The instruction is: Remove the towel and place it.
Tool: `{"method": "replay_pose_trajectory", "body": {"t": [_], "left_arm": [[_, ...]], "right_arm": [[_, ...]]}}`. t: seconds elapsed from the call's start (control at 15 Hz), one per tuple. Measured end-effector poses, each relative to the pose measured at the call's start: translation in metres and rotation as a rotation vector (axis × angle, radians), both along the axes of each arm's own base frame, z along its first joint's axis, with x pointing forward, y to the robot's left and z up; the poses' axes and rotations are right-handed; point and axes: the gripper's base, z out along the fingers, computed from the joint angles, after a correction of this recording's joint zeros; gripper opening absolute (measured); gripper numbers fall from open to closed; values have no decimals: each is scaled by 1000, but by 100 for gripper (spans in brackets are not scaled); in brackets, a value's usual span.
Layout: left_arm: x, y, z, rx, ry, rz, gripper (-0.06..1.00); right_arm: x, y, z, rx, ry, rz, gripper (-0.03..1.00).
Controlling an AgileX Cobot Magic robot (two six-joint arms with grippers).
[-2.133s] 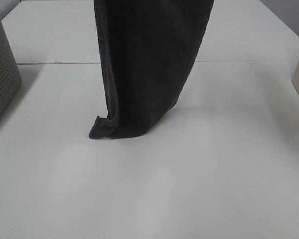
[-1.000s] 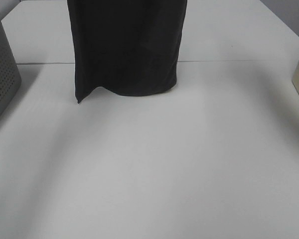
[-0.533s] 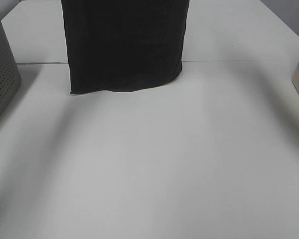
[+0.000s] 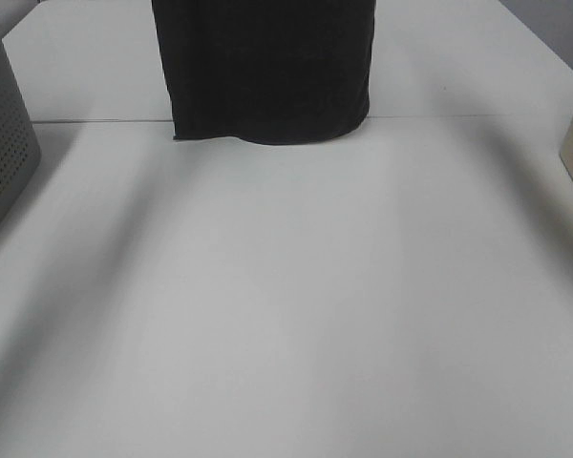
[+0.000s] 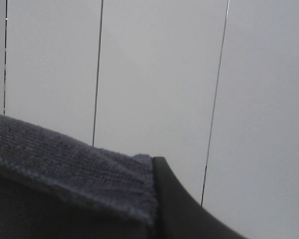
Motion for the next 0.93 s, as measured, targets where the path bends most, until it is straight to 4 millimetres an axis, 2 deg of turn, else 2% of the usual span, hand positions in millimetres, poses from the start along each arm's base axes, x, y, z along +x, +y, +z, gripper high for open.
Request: {"method": "replay_pose_trajectory", "body": {"t": [0.33,0.47,0.6,0.73,0.87,0.93], "left_arm": [[6,0,-7,-11,97,30,0],[10,-6,-15,-55,221,29,0],[14,-21,-31,-76,435,74,0],[8,-40,-53,-28,727,174,0],[-11,-50,-68,65,1036,270,0],[-22,-51,-68,106,1144,294,0]], "right_arm": [[4,0,-6,-3,20,-7,1],[6,-3,-15,18,118,-36,1],[6,-6,-34,56,334,-82,1],[-1,-8,-54,31,580,-80,1],[-15,-7,-62,-26,772,-13,1],[-25,-6,-59,-55,838,21,1]]}}
